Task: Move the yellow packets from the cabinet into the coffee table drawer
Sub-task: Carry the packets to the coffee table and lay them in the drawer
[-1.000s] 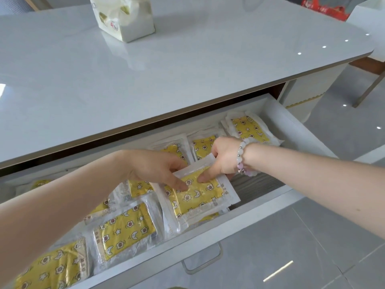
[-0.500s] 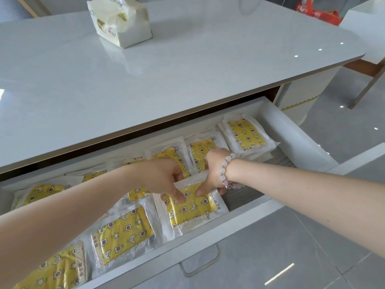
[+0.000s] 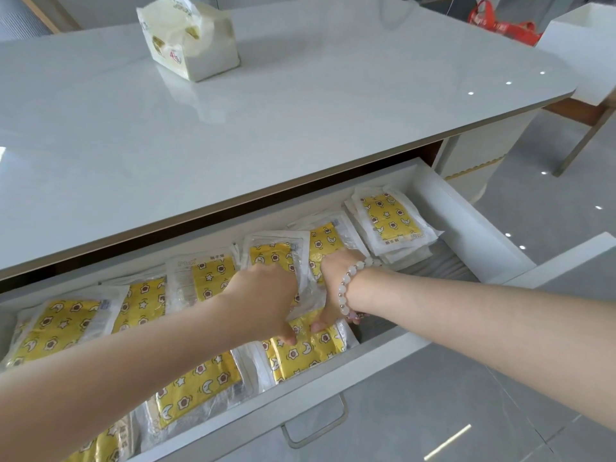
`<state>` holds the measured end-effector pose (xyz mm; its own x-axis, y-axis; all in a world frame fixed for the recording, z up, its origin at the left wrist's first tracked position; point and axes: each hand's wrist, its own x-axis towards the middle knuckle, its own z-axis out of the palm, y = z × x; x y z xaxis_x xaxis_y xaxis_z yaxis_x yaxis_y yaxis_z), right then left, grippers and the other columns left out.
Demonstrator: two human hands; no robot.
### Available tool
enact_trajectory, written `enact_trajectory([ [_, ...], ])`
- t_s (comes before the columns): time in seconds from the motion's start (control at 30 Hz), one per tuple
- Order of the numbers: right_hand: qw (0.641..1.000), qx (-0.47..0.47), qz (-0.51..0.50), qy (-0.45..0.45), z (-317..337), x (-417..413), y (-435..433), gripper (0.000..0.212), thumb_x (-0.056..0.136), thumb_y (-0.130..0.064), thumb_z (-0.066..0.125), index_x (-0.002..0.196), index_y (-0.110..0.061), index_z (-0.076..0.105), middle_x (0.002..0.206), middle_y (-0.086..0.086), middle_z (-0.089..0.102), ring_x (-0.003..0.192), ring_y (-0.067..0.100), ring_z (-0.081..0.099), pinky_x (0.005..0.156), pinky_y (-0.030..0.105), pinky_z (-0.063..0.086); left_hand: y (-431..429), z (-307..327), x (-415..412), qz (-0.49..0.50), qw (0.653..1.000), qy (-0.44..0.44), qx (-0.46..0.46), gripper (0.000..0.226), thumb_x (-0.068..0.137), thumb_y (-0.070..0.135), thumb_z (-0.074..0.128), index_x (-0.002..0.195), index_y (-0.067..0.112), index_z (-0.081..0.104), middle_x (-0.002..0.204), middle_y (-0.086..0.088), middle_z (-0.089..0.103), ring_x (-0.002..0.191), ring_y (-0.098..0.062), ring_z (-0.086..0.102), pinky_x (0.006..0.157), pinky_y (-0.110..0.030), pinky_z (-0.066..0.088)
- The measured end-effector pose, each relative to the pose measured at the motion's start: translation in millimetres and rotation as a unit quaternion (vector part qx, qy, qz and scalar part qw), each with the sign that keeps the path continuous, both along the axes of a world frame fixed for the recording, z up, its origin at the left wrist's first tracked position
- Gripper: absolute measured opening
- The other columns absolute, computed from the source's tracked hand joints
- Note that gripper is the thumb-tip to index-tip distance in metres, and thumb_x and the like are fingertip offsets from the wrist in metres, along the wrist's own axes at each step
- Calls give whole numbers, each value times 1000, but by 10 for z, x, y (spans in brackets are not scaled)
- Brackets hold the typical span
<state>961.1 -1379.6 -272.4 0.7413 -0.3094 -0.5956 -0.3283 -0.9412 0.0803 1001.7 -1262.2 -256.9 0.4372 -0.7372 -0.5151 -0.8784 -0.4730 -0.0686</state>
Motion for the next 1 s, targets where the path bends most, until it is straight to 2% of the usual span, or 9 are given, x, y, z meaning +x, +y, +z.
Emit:
enact_trajectory([
  [0.07, 1000, -18, 17, 16, 20, -37, 27, 49, 92, -39, 59, 57, -8, 40, 30, 2, 42, 47, 13, 37, 27, 14, 24, 3, 1, 19, 0, 1000, -10, 2, 48, 73, 56, 71, 79, 14, 48, 68, 7, 39, 79, -15, 48, 70, -26, 50],
  [0.17, 998, -48, 41, 18, 21, -64, 41, 58, 76, -61, 66, 54, -11, 47, 40, 1, 45, 45, 13, 44, 39, 19, 31, -30, 12, 56, -10, 1000, -27, 7, 57, 69, 60, 71, 63, 15, 38, 67, 6, 41, 74, -14, 48, 64, -25, 46],
  [0.3, 998, -13, 21, 60, 300, -89, -185, 50, 90, -52, 53, 62, -12, 44, 61, 1, 48, 50, 12, 43, 47, 20, 38, -48, -12, 152, -16, 1000, -7, 5, 59, 67, 63, 72, 52, 15, 41, 53, 7, 41, 55, -8, 40, 64, -25, 49],
  [0.4, 994, -51, -89, -38, 554, -71, -637, 57, 83, -60, 58, 57, -10, 50, 57, 3, 51, 49, 15, 48, 55, 25, 45, -23, -40, 207, -5, 1000, 16, -1, 60, 69, 66, 67, 47, 15, 45, 48, 7, 43, 52, -5, 40, 57, -20, 40],
  [0.5, 972, -120, -183, -80, 501, -97, -1034, 60, 90, -55, 52, 50, -10, 46, 52, 6, 48, 48, 16, 46, 51, 21, 37, -7, -4, 220, 18, 999, 33, -8, 57, 76, 66, 60, 51, 15, 52, 48, 8, 49, 44, -2, 40, 50, -14, 32],
  [0.6, 957, -27, -280, -65, 353, -176, -1160, 66, 90, -65, 37, 56, -9, 37, 50, 12, 45, 51, 17, 42, 53, 24, 37, -39, 108, 252, 47, 998, 33, -26, 58, 83, 64, 52, 63, 11, 66, 59, 3, 66, 48, -2, 51, 56, -11, 40],
  [0.73, 947, -4, -295, -130, 291, -215, -1137, 63, 83, -66, 53, 59, -9, 42, 58, 7, 48, 50, 15, 47, 46, 22, 39, -97, 198, 264, 88, 993, 25, -78, 53, 87, 58, 51, 75, 11, 71, 70, 2, 72, 65, -8, 65, 60, -18, 48],
  [0.87, 929, -34, -295, -219, 268, -192, -1176, 57, 74, -62, 68, 55, -12, 48, 55, 2, 52, 52, 14, 50, 54, 25, 42, -149, 211, 262, 127, 983, 21, -133, 43, 86, 56, 54, 78, 16, 68, 69, 3, 69, 69, -11, 66, 65, -24, 53],
  [1.0, 923, 12, -327, -202, 328, -201, -1123, 53, 77, -56, 68, 59, -10, 49, 51, 0, 49, 41, 9, 46, 36, 18, 34, -186, 198, 233, 143, 978, 28, -147, 31, 86, 55, 55, 81, 25, 62, 70, 10, 60, 65, -6, 59, 63, -23, 50],
])
